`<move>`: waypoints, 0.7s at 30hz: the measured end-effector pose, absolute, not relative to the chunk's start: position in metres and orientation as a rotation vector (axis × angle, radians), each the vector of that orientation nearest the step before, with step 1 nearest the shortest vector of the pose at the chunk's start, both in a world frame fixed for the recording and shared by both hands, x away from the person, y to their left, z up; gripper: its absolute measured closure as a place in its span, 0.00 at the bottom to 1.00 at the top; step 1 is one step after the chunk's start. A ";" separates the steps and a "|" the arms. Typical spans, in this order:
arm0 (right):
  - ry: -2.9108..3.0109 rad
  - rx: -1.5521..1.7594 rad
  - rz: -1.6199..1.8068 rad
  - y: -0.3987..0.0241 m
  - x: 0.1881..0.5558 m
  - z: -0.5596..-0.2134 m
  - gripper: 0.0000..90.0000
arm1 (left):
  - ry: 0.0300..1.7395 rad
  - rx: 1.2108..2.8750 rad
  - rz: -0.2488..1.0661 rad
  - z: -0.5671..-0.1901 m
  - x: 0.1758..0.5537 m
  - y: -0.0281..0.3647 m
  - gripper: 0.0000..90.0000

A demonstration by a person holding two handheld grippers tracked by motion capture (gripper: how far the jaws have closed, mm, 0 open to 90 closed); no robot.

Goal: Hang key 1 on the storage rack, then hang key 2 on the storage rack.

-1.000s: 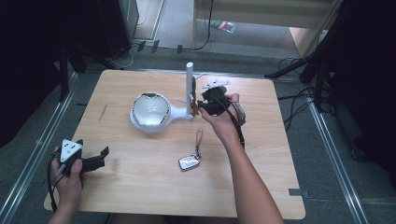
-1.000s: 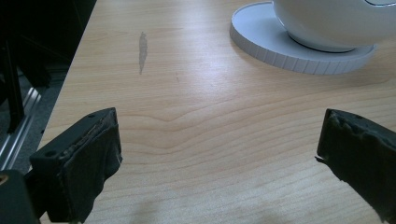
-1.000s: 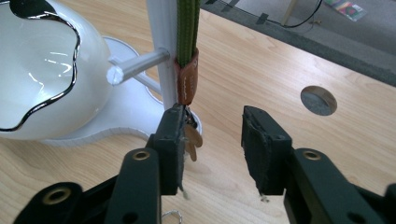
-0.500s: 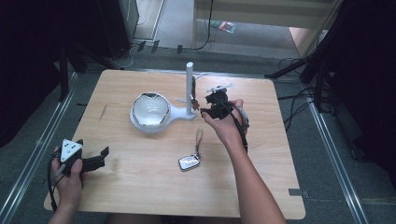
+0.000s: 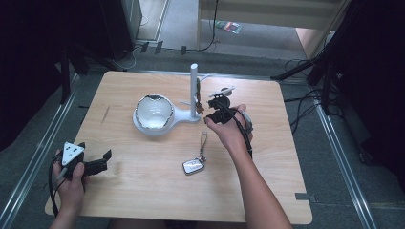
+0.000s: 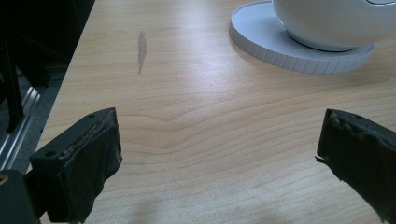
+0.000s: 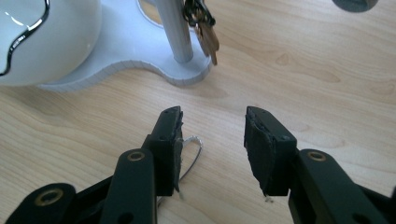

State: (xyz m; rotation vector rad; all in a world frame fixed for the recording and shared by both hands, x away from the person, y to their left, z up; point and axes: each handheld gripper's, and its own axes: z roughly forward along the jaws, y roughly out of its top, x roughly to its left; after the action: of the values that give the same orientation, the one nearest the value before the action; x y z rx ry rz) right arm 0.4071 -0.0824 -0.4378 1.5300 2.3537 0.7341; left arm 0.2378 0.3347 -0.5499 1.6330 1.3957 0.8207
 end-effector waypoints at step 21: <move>2.457 1.618 0.530 -0.071 0.400 -0.448 0.70 | 1.399 1.626 0.815 -0.550 0.238 0.335 0.00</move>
State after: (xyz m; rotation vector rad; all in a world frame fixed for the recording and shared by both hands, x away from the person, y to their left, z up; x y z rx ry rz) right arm 0.4001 -0.0712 -0.4480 1.6182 2.4574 0.5303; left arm 0.2380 0.3350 -0.5500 1.6259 1.3995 0.8151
